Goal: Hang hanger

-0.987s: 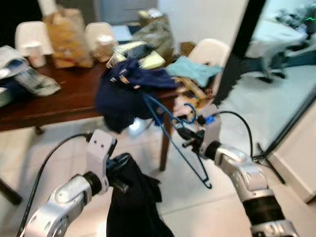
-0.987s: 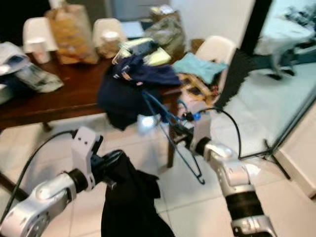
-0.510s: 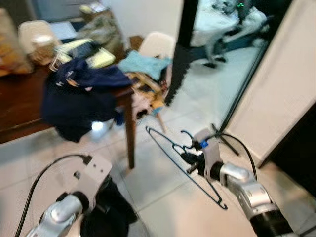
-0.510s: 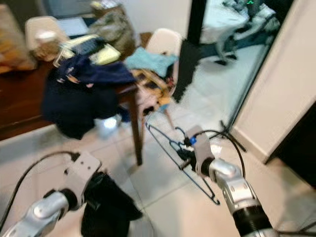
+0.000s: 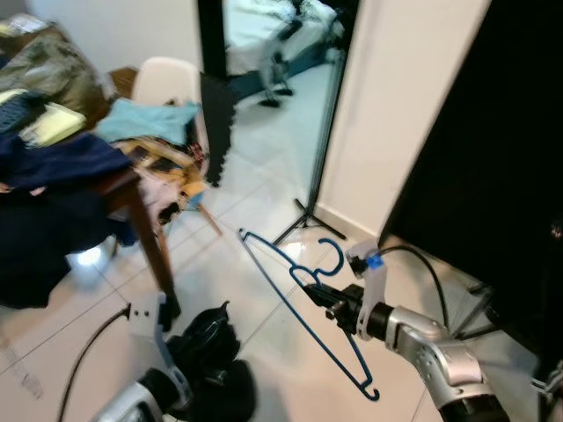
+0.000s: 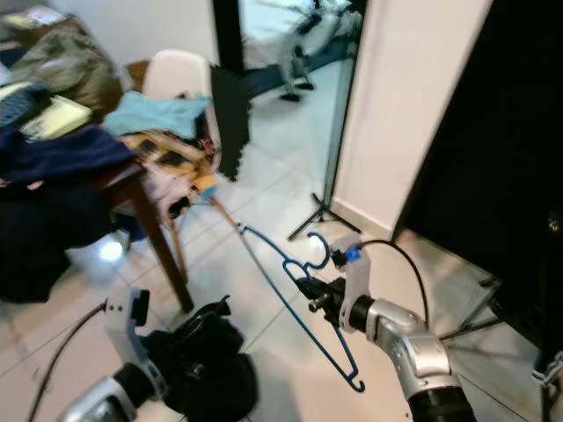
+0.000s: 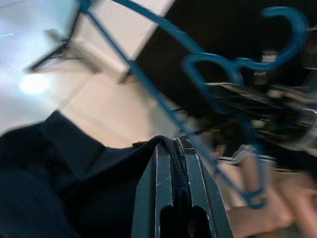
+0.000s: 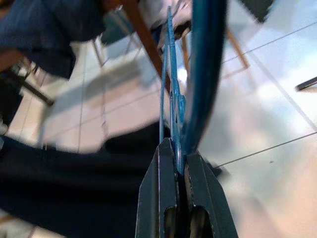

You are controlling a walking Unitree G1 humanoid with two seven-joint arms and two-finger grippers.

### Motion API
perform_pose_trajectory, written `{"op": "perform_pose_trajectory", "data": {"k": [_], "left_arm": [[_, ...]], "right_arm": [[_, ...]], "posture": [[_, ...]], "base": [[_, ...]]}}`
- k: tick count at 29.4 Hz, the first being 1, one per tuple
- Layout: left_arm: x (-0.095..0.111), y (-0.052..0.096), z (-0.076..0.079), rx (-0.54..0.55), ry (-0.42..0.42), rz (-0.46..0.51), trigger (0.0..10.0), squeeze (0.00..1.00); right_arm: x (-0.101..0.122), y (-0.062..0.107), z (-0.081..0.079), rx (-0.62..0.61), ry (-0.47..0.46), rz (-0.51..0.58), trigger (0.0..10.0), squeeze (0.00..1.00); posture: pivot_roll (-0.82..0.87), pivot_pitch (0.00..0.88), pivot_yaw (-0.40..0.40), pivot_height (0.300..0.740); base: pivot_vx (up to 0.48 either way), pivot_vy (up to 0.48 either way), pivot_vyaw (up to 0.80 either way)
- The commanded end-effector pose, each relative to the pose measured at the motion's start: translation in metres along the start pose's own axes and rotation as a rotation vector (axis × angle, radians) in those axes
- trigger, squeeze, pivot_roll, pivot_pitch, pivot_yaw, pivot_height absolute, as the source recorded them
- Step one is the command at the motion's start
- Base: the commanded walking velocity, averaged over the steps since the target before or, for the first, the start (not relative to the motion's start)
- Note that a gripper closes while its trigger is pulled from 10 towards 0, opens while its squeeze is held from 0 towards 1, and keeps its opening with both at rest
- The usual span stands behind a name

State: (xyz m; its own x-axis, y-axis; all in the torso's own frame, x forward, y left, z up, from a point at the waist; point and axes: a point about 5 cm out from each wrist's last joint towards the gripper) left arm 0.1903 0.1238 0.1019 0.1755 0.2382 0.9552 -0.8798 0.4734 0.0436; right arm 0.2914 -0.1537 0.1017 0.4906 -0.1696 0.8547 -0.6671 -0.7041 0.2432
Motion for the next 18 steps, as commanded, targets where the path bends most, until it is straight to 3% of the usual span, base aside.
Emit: {"op": "perform_pose_trajectory", "data": {"k": [1, 3, 5, 10, 18], "left_arm": [[0.008, 0.001, -0.004, 0.024, -0.042, 0.053, 10.0, 0.00], [0.008, 0.001, -0.004, 0.024, -0.042, 0.053, 10.0, 0.00], [0.018, -0.010, -0.021, 0.003, -0.035, 0.072, 10.0, 0.00], [0.023, -0.015, -0.035, -0.037, -0.075, 0.051, 10.0, 0.00], [0.024, -0.015, -0.040, -0.064, -0.068, 0.031, 10.0, 0.00]], "right_arm": [[-0.003, -0.003, -0.005, 0.045, -0.044, 0.001, 10.0, 0.00], [-0.003, -0.003, -0.005, 0.045, -0.044, 0.001, 10.0, 0.00], [-0.002, -0.006, -0.007, 0.084, -0.076, 0.000, 10.0, 0.00], [0.001, -0.009, -0.007, 0.093, -0.090, 0.019, 10.0, 0.00], [0.003, -0.006, -0.007, 0.084, -0.108, 0.040, 10.0, 0.00]], "posture": [[-0.03, 0.084, -0.030, 0.740], [-0.03, 0.084, -0.030, 0.740], [-0.01, 0.078, -0.051, 0.740], [-0.03, 0.070, -0.045, 0.740], [-0.03, 0.076, -0.038, 0.740]], "base": [[0.000, 0.000, -0.80], [0.000, 0.000, -0.80], [0.000, 0.000, -0.80], [0.000, 0.000, -0.80], [0.000, 0.000, -0.80]]}}
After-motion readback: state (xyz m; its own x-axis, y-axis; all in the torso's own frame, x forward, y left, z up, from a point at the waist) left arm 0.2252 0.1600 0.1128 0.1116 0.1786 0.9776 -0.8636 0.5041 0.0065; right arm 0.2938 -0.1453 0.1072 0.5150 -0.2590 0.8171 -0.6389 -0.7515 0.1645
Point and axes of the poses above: a point about 5 cm out from each wrist's last joint towards the gripper, its own y axis pointing back from the gripper into the wrist, its own x axis along the axis of the wrist's last joint, z = x × y, and after that the axes turned 11 degrees about -y, right-handed
